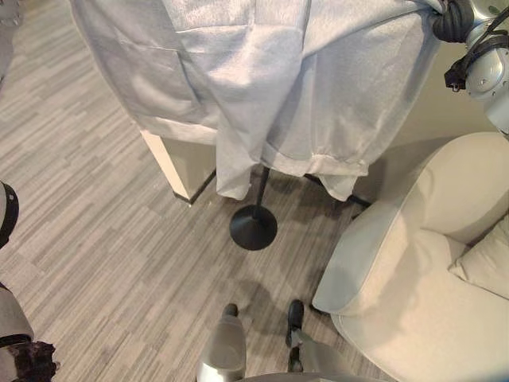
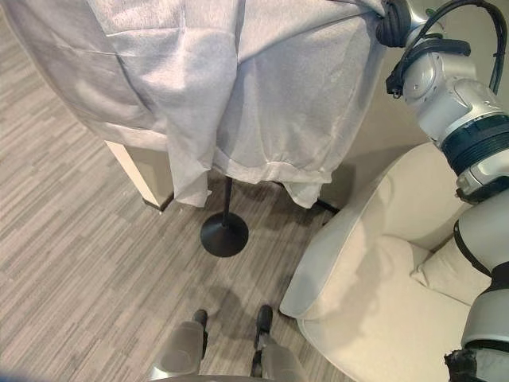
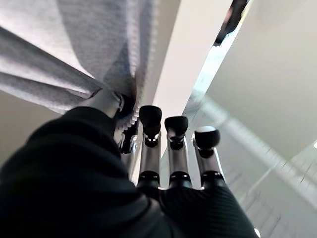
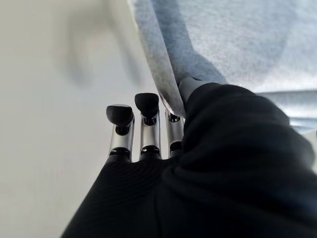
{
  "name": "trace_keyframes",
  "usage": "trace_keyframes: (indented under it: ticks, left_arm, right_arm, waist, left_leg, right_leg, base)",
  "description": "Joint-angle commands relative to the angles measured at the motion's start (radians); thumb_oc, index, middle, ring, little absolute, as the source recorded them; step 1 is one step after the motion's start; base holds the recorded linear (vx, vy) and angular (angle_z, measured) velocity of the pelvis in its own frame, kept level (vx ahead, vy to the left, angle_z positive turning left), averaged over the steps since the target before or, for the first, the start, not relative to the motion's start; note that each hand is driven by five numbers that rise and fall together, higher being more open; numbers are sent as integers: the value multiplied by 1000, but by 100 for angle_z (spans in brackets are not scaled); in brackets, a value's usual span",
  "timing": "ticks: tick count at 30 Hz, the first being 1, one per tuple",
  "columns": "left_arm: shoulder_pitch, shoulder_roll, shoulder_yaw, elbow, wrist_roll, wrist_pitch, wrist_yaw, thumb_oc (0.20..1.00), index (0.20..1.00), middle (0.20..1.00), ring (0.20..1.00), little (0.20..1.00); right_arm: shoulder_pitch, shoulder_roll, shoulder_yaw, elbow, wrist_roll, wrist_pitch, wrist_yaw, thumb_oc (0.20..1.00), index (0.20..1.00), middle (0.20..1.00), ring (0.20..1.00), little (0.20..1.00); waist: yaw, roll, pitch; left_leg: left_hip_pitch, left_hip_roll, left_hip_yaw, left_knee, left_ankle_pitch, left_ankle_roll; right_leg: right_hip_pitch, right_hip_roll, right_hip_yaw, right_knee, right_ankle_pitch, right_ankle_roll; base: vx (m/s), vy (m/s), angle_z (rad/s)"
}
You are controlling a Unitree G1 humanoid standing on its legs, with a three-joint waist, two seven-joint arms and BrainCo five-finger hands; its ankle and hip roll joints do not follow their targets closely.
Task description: Hang the clothes on the sofa on the clothes rack.
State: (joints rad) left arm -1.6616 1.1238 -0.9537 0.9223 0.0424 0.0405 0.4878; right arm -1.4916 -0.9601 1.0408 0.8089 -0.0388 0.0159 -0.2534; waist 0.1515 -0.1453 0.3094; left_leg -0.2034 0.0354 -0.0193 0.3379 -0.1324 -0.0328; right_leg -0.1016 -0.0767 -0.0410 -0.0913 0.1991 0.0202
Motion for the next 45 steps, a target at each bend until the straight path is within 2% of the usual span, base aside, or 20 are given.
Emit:
trace_keyframes:
  ticks: [1, 4, 11, 15, 16, 17, 18, 19, 20, 21, 23, 29, 30, 31, 33, 34, 35, 39, 40, 45]
  left_arm:
    - [-75, 27, 3, 97, -3, 4, -12, 200, 200, 200, 200, 200]
    - [-41, 29, 25, 110, 1, 4, -28, 200, 200, 200, 200, 200]
    - [235, 32, 206, 110, 28, 2, -87, 200, 200, 200, 200, 200]
    - [553, -13, 488, -3, 53, 4, -95, 200, 200, 200, 200, 200]
    - [685, -59, 615, -77, 60, 6, -95, 200, 200, 200, 200, 200]
    - [754, -90, 685, -112, 54, 2, -98, 395, 395, 395, 395, 395]
    - [797, -123, 732, -136, 51, -1, -99, 699, 699, 699, 699, 699]
    - [850, -150, 781, -172, 53, -1, -101, 1000, 1000, 1000, 1000, 1000]
    - [909, -186, 832, -218, 55, -1, -109, 1000, 1000, 1000, 1000, 1000]
    - [920, -187, 839, -225, 57, 2, -110, 1000, 1000, 1000, 1000, 1000]
    - [1114, -305, 987, -374, 54, -5, -144, 1000, 1000, 1000, 1000, 1000]
    - [1374, -427, 1154, -513, 36, -8, -192, 1000, 1000, 1000, 1000, 1000]
    - [1419, -449, 1184, -536, 30, -9, -203, 1000, 1000, 1000, 1000, 1000]
    - [1542, -505, 1260, -576, 18, -17, -219, 1000, 1000, 1000, 1000, 1000]
    - [1570, -531, 1283, -571, -3, -19, -223, 1000, 1000, 1000, 1000, 1000]
    - [1644, -578, 1330, -577, -21, -22, -242, 1000, 1000, 1000, 1000, 1000]
    - [1646, -578, 1329, -579, -21, -21, -242, 1000, 1000, 1000, 1000, 1000]
    - [1800, -711, 1384, -528, -81, -38, -303, 1000, 1000, 1000, 1000, 1000]
    - [1847, -769, 1403, -464, -115, -45, -339, 1000, 1000, 1000, 1000, 1000]
    - [1915, -856, 1397, -271, -129, -56, -402, 1000, 1000, 1000, 1000, 1000]
  right_arm:
    - [-82, -39, -64, 92, -5, 22, -6, 200, 200, 200, 200, 200]
    - [-62, -29, -77, 97, -5, 19, 4, 200, 200, 200, 200, 200]
    - [144, 12, -241, 24, 2, 1, 36, 200, 200, 200, 200, 200]
    - [400, 78, -462, -188, 4, -23, 53, 200, 200, 200, 200, 200]
    - [498, 104, -532, -269, -6, -26, 58, 200, 200, 200, 200, 200]
    - [547, 126, -566, -293, -5, -33, 64, 200, 200, 200, 200, 200]
    - [574, 137, -583, -311, -8, -38, 66, 200, 200, 200, 200, 200]
    - [611, 153, -606, -336, -7, -41, 74, 285, 285, 285, 285, 285]
    - [651, 165, -632, -361, -6, -44, 82, 1000, 1000, 1000, 1000, 1000]
    - [655, 165, -631, -364, -7, -43, 82, 1000, 1000, 1000, 1000, 1000]
    - [778, 188, -700, -447, -20, -51, 114, 1000, 1000, 1000, 1000, 1000]
    - [948, 215, -833, -482, -54, -40, 126, 1000, 1000, 1000, 1000, 1000]
    - [977, 225, -871, -485, -51, -37, 121, 1000, 1000, 1000, 1000, 1000]
    - [1091, 268, -993, -535, -47, -32, 115, 1000, 1000, 1000, 1000, 1000]
    - [1134, 271, -1041, -566, -53, -32, 107, 1000, 1000, 1000, 1000, 1000]
    - [1205, 288, -1132, -608, -58, -31, 96, 1000, 1000, 1000, 1000, 1000]
    - [1209, 289, -1134, -611, -58, -30, 97, 1000, 1000, 1000, 1000, 1000]
    - [1363, 315, -1336, -696, -83, -36, 59, 1000, 1000, 1000, 1000, 1000]
    - [1442, 322, -1429, -704, -110, -33, 42, 1000, 1000, 1000, 1000, 1000]
    - [1639, 354, -1574, -573, -174, -8, 39, 1000, 1000, 1000, 1000, 1000]
  waist:
    - [39, 34, 58]
    - [39, 35, 72]
    - [30, 37, 69]
    - [17, 36, 48]
    - [9, 38, 32]
    - [7, 38, 23]
    - [8, 37, 18]
    - [5, 39, 9]
    - [3, 41, -1]
    - [2, 43, -5]
    - [-7, 51, -48]
    - [-13, 69, -116]
    - [-11, 73, -123]
    - [-13, 81, -152]
    - [-16, 85, -162]
    - [-18, 92, -176]
    - [-18, 92, -179]
    - [-26, 114, -199]
    - [-34, 123, -205]
    - [-48, 125, -213]
  left_leg:
    - [209, 39, 4, -425, 157, 0]
    - [202, 41, 3, -425, 160, -1]
    - [198, 38, 6, -425, 159, 3]
    - [206, 34, 12, -425, 153, 7]
    - [215, 35, 13, -425, 143, 9]
    - [218, 34, 13, -425, 141, 9]
    - [217, 33, 12, -425, 145, 10]
    - [218, 33, 11, -425, 144, 10]
    - [220, 33, 11, -425, 143, 11]
    - [222, 34, 12, -425, 137, 11]
    - [226, 32, 13, -425, 138, 14]
    - [238, 32, 13, -425, 137, 18]
    - [239, 33, 13, -425, 140, 18]
    - [242, 34, 13, -425, 145, 18]
    - [241, 34, 14, -425, 148, 17]
    - [242, 36, 14, -425, 152, 17]
    - [241, 36, 13, -425, 151, 17]
    - [250, 40, 16, -425, 150, 19]
    - [249, 41, 18, -425, 151, 20]
    - [247, 44, 18, -425, 154, 17]
  right_leg:
    - [99, -43, 6, 4, -136, 19]
    - [92, -42, 7, 4, -136, 18]
    - [81, -44, 13, 4, -131, 18]
    - [82, -49, 16, 4, -122, 18]
    - [89, -51, 17, 4, -125, 18]
    - [90, -53, 17, 4, -122, 18]
    - [89, -55, 17, 4, -116, 18]
    - [91, -57, 18, 4, -116, 17]
    - [91, -58, 17, 4, -115, 17]
    - [93, -57, 17, 4, -120, 17]
    - [94, -63, 18, 4, -110, 15]
    - [102, -68, 13, 4, -106, 15]
    - [103, -69, 12, 4, -106, 16]
    - [104, -72, 9, 4, -101, 17]
    - [104, -73, 6, 4, -98, 18]
    - [104, -75, 2, 4, -98, 19]
    - [103, -75, 1, 4, -98, 19]
    - [106, -77, -4, 4, -102, 23]
    - [104, -78, -5, 4, -100, 24]
    - [98, -84, -9, 4, -94, 24]
  base:
    - [-78, 17, -2]
    - [-58, 14, -5]
    - [-9, 10, -1]
    - [49, 25, -7]
    - [55, 13, -5]
    - [58, 7, -4]
    - [30, 4, -5]
    - [25, 3, -7]
    - [46, 2, -7]
    - [64, 11, -1]
    - [72, 17, 0]
    - [46, 9, -1]
    - [55, 41, 4]
    - [50, 36, 4]
    - [39, 40, 2]
    - [24, 37, 1]
    - [23, 36, 3]
    - [15, 44, -2]
    - [15, 67, 3]
    - [-6, 20, 2]
